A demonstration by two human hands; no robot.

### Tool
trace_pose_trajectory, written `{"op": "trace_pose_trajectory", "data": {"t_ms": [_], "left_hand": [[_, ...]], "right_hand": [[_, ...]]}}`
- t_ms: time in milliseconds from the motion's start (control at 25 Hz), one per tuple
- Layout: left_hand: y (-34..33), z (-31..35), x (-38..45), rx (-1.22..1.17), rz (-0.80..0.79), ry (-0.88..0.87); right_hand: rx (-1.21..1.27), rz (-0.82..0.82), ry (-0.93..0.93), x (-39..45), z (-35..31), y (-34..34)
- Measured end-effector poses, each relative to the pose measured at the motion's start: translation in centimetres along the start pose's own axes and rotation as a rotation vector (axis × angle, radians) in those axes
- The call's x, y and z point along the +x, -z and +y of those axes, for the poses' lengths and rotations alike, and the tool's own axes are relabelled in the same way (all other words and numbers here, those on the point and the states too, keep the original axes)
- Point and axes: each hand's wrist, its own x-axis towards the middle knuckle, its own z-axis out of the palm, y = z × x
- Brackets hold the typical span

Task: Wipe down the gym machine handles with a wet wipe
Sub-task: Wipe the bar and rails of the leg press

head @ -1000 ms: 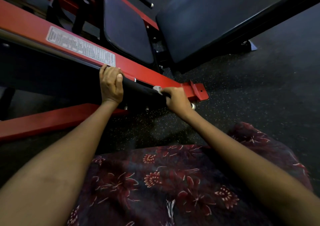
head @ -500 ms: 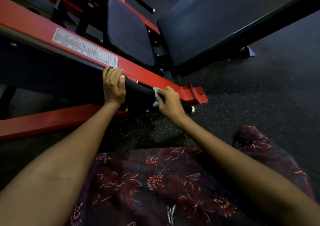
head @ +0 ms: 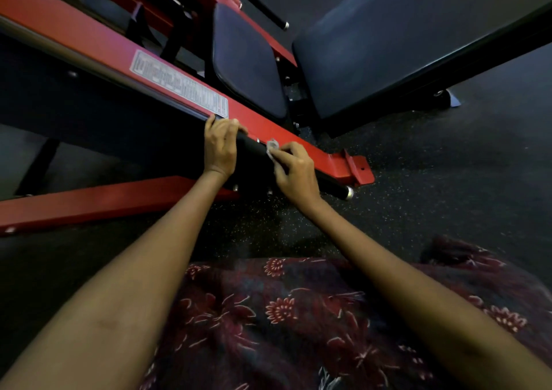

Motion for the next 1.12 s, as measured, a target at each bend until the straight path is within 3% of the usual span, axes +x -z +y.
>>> {"op": "trace_pose_trajectory", "data": {"t_ms": [160, 280, 400, 480, 720, 840, 960, 1120], "left_hand": [[1.6, 1.8, 0.1, 0.001, -0.051, -0.034], [1.5, 1.5, 0.0, -0.087, -0.087, 0.017], [1.4, 1.6, -0.2, -0.007, -0.045, -0.057], [1.1, 1.4, -0.2, 0.042, -0.027, -0.062], [0.8, 1.4, -0.1, 0.082, 0.006, -0.056], [0.5, 1.2, -0.2, 0.067, 0.027, -0.033], [0.3, 1.1, -0.2, 0.053, 0.055, -0.031], [0.3, 0.9, -0.3, 0.059, 0.066, -0.037]], "right_hand": [[-0.125, -0.038, 0.264, 3.2, -3.8, -1.8], [-0.285, -0.156, 0.494, 0.7, 0.0, -0.1], [-0.283, -0.289, 0.377, -2.8, 6.1, 3.0], [-0.259, -0.279, 0.311, -2.8, 6.2, 3.9], [-0.320, -0.092, 0.606, 2.1, -1.6, 0.2], [-0.396, -0.215, 0.674, -0.6, 3.2, 1.6], [-0.502, -0.321, 0.592, -2.7, 6.8, 3.9], [-0.461, -0.276, 0.659, 0.0, 3.4, 2.7]]}}
